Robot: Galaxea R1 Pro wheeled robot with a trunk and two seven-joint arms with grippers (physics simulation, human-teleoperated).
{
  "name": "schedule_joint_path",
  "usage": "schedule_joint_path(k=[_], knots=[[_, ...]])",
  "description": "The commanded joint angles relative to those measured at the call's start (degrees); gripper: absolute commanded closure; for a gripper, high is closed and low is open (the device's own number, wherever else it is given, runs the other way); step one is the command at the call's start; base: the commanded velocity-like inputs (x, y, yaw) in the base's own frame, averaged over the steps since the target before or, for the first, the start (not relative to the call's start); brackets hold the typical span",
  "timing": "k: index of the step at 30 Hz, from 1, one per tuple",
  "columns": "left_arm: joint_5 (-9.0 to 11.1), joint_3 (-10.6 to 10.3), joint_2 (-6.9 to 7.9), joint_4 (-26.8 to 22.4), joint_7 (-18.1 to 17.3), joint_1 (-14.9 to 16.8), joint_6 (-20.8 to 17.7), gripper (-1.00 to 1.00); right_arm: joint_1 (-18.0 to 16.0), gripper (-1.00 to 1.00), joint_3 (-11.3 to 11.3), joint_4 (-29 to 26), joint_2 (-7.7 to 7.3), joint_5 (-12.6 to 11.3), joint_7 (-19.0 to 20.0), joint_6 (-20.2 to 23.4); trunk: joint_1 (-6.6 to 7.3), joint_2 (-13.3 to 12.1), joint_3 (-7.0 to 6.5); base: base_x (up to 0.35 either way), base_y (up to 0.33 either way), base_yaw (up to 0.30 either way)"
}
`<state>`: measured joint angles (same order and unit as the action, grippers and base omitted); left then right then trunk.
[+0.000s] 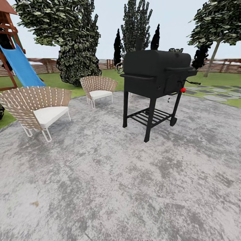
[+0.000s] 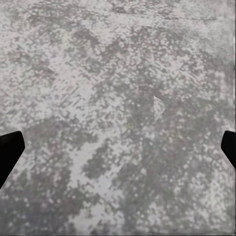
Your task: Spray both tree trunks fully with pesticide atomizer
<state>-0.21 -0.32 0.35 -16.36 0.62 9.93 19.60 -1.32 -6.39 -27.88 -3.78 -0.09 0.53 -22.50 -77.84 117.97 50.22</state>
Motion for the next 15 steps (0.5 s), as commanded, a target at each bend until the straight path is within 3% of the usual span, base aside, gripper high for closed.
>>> schedule_joint_path(k=[1, 15], knots=[[0.0, 0.0, 0.0, 0.0, 0.0, 0.0, 0.0, -1.0, 0.0, -1.0, 0.0, 0.0, 0.0, 0.0, 0.0, 0.0, 0.0, 0.0, 0.02, 0.0, 0.0, -0.286], [-0.1, -0.1, 0.0, 0.0, 0.0, 0.0, 0.0, -1.0, 0.0, -1.0, 0.0, -0.2, 0.0, 0.1, 0.1, 0.0, 0.0, 0.0, 0.45, 0.0, 0.0, -0.277]])
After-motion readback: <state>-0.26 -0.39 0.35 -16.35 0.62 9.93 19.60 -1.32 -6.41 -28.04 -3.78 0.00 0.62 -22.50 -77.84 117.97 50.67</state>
